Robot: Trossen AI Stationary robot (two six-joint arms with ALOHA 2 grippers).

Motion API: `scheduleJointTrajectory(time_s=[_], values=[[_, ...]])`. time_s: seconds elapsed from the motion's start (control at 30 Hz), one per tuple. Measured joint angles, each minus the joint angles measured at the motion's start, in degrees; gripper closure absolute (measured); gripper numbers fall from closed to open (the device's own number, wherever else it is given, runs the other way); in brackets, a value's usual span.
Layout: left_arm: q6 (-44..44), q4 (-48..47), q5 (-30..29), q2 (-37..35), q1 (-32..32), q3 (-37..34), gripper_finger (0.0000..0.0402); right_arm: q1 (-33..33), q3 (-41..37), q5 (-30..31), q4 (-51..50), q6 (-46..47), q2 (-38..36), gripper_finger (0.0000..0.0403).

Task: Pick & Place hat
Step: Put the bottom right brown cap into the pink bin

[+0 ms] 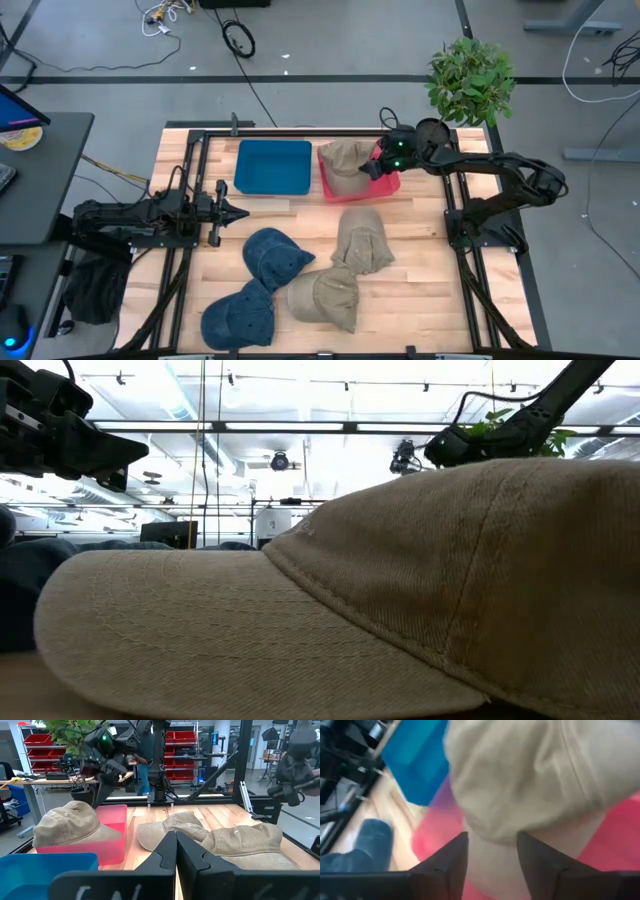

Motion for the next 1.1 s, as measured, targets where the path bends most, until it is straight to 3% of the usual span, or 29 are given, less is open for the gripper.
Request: scheduleJointTrajectory(time_s=[0.2,0.33,0.47,0.67,0.9,1.1], values=[[0.00,0.00,0.00,0.00,0.00,0.01,0.0399,-0.01,0.00,4.35,3.25,-2.70,-6.05,0.0210],[-0.02,0.01,-0.02,0.00,0.00,0.01,0.0399,0.01,0.11,11.47,9.46,-4.66,-6.84,0.0226],[-0.02,0.02,-0.02,0.00,0.00,-0.01,0.0399,-0.27,2.87,13.97,7.78,-7.49,-3.45,0.0267],[0.00,0.00,-0.02,0.00,0.00,0.01,0.0399,-0.27,11.57,14.05,2.76,-7.89,3.28,0.0390],[-0.02,0.00,-0.02,0.00,0.00,0.01,0.0399,-1.63,19.71,14.80,-5.36,-7.81,11.82,0.0398],[0.00,0.02,0.00,0.00,0.01,0.00,0.0399,-0.68,21.20,12.10,-6.44,-5.60,16.35,0.0399]])
